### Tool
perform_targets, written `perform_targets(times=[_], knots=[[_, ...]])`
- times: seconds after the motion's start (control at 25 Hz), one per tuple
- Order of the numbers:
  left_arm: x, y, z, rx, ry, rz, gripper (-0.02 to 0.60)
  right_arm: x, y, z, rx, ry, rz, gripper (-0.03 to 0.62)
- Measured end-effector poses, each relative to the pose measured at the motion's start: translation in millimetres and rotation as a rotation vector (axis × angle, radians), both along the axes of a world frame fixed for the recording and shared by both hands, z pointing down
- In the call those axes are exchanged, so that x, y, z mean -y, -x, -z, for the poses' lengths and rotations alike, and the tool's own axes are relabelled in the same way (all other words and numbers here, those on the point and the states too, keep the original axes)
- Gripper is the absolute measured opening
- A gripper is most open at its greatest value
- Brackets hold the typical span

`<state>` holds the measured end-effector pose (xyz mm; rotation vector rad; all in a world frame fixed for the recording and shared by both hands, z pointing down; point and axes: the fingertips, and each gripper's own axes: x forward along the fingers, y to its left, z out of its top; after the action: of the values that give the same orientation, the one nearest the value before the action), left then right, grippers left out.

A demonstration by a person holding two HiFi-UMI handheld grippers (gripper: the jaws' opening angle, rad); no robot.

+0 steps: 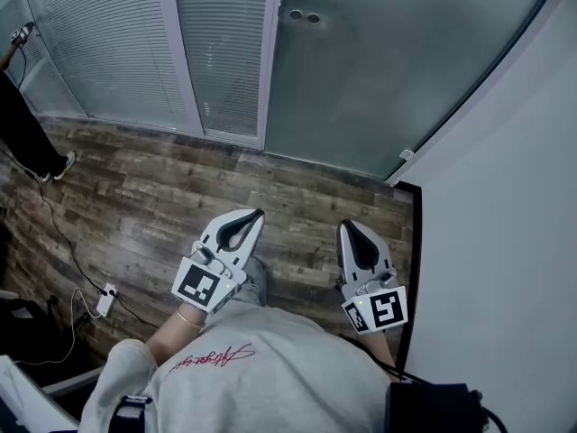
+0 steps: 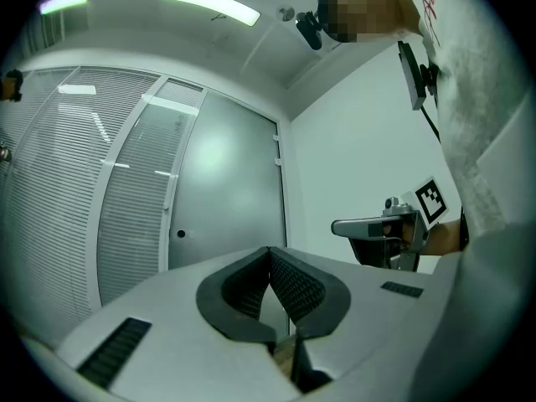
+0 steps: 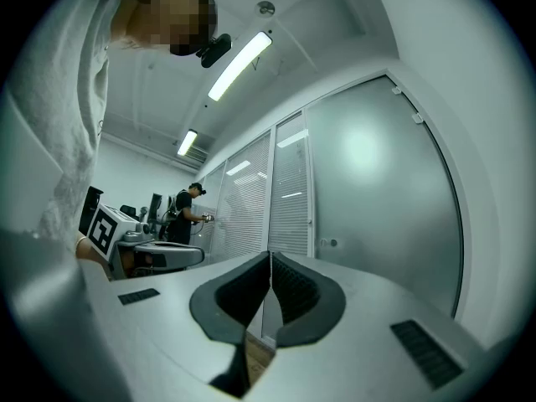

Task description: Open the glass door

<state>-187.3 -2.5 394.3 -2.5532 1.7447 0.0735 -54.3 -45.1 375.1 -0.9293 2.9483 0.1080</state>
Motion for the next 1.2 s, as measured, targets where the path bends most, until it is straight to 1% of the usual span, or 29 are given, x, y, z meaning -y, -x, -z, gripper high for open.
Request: perform_targets(times=[0.16,0.28,0.44,0.6,0.76,0.92,1.04,1.2], knots=[[7,13,16,-0.010,-0.021,-0.012,0.012,4,11,16,-0.008,-0.010,-0.012,0.021],[23,28,18,-0.012,-0.022,-0.015,0.012,19,23,20,-0.002,-0.013,-0.024,0.021],[68,53,23,-0.030,-0.043,-0.018,0.012,61,53,16,0.000,0.001,-0.020,0.021],[111,75,25,-0.021,-0.033,-0.049,0.012,102,81,22,0.006,-0.002,-0.029,0.021],[151,101,23,-0.005,-0.006,-0.052,0.012,140,104,26,0.017,0.005,-0.040,0.021],[188,123,17,0.003,0.007,-0.085,0.012,172,126,20,0.016,0.022,-0.064,0.021],[219,138,22,-0.001,-0.003,-0.111,0.012,200,145,18,0.016,0.029,-0.082,0.021],[248,150,24,0.009,-0.002,-0.143,0.012,229,161,21,0.020,0.027,-0.108,0.021]])
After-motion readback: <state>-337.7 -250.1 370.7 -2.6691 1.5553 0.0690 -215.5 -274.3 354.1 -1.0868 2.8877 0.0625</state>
